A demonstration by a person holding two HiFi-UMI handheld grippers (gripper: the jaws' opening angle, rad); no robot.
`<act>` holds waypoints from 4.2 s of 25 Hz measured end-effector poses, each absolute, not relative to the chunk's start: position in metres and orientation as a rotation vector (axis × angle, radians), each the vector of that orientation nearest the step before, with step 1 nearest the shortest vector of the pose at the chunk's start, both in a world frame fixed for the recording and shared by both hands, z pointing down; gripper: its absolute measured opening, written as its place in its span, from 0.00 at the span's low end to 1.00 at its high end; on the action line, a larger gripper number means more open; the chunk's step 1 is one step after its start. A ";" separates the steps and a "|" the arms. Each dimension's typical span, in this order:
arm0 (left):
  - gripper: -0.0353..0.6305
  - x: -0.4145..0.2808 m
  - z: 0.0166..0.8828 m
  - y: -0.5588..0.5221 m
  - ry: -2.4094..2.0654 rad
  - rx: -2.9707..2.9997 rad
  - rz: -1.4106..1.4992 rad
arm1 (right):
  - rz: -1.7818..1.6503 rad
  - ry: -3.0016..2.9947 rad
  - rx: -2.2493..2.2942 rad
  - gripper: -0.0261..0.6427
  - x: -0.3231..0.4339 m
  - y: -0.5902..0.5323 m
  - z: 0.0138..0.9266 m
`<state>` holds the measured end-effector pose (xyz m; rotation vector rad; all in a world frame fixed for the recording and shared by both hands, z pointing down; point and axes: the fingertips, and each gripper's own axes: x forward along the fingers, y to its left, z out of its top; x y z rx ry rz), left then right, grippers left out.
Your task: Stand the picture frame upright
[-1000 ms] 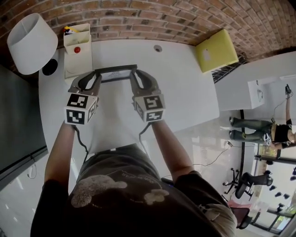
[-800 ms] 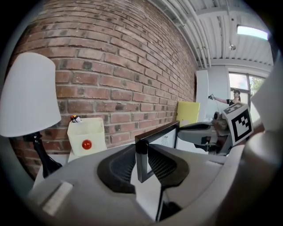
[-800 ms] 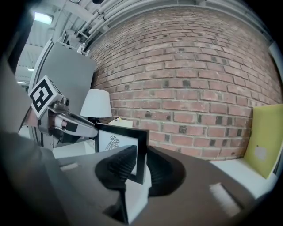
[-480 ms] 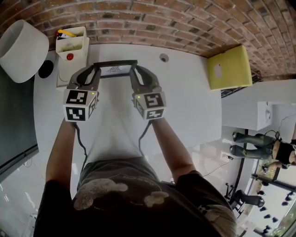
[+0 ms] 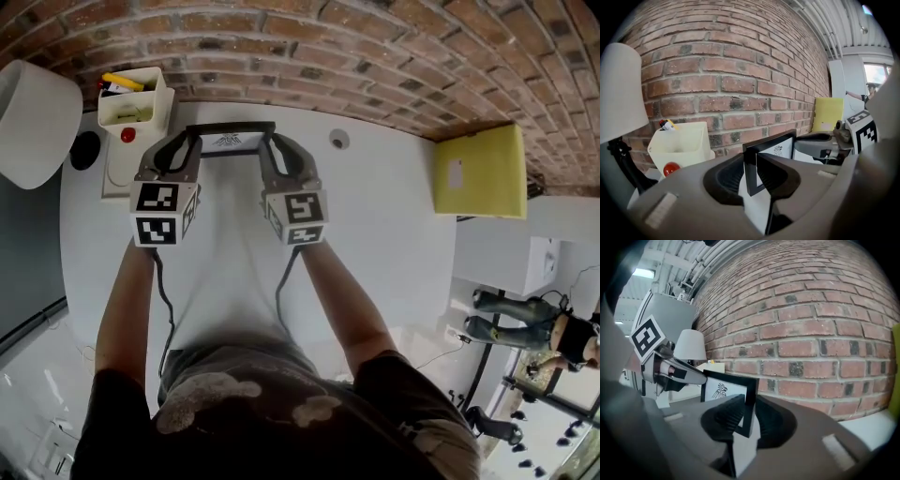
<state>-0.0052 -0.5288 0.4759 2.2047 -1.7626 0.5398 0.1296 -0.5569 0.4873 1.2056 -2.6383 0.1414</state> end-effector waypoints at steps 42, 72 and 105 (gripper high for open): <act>0.27 -0.024 0.531 -0.566 -1.840 2.026 0.928 | 0.082 -2.613 1.163 0.16 0.106 -0.583 0.535; 0.46 -0.028 0.488 -0.502 -1.789 2.063 0.597 | 0.130 -2.533 1.340 0.28 0.149 -0.541 0.489; 0.07 -0.077 0.424 -0.308 -1.435 2.407 0.400 | 0.165 -2.267 1.854 0.05 0.136 -0.304 0.399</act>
